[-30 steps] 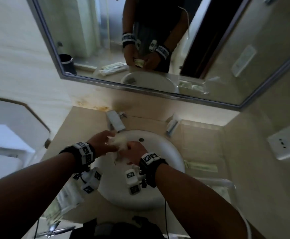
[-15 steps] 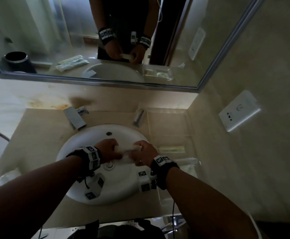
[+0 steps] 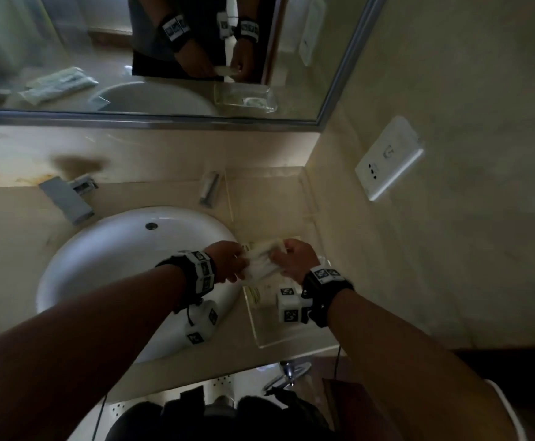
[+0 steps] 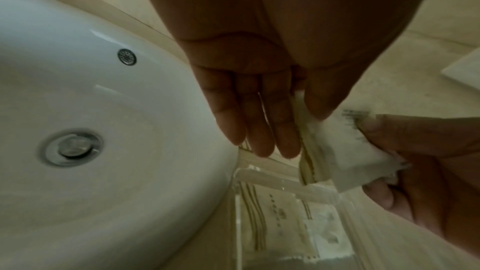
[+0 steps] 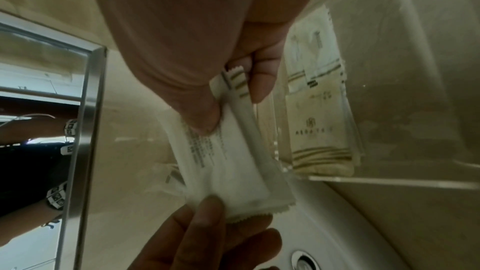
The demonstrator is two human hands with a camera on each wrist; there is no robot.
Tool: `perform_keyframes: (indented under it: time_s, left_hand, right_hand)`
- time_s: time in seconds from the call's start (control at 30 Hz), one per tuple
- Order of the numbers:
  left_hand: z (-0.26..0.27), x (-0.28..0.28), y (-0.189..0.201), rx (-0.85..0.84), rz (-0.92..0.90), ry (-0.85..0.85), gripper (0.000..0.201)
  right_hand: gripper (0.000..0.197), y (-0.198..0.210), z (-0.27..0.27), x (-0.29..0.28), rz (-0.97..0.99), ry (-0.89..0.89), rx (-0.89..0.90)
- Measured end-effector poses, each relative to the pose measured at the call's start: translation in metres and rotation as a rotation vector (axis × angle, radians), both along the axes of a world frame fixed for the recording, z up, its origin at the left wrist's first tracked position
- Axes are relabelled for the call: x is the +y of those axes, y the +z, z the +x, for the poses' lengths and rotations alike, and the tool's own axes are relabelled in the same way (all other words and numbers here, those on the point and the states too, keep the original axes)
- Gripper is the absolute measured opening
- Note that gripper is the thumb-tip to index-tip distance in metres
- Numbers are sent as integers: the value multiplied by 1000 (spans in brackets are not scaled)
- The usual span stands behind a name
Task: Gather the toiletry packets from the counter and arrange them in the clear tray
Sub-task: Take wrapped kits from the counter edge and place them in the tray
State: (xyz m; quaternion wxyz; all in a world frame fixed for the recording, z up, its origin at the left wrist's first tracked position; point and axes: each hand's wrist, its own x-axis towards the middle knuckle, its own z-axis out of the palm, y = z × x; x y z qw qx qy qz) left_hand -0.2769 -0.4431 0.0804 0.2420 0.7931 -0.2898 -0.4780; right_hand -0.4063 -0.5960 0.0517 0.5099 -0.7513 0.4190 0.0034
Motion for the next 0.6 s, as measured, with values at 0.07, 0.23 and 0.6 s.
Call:
perform_keyframes:
  time_s: [0.07, 0.23, 0.6]
  left_hand:
    - [-7, -14, -1, 20, -12, -3, 13]
    - [-21, -32, -12, -60, 18, -45, 29]
    - [-36, -49, -36, -193, 145, -391, 36]
  right_hand:
    - [32, -1, -10, -11, -49, -22, 9]
    - [40, -7, -40, -39, -85, -157, 54]
    - [49, -31, -73, -68, -173, -91, 308]
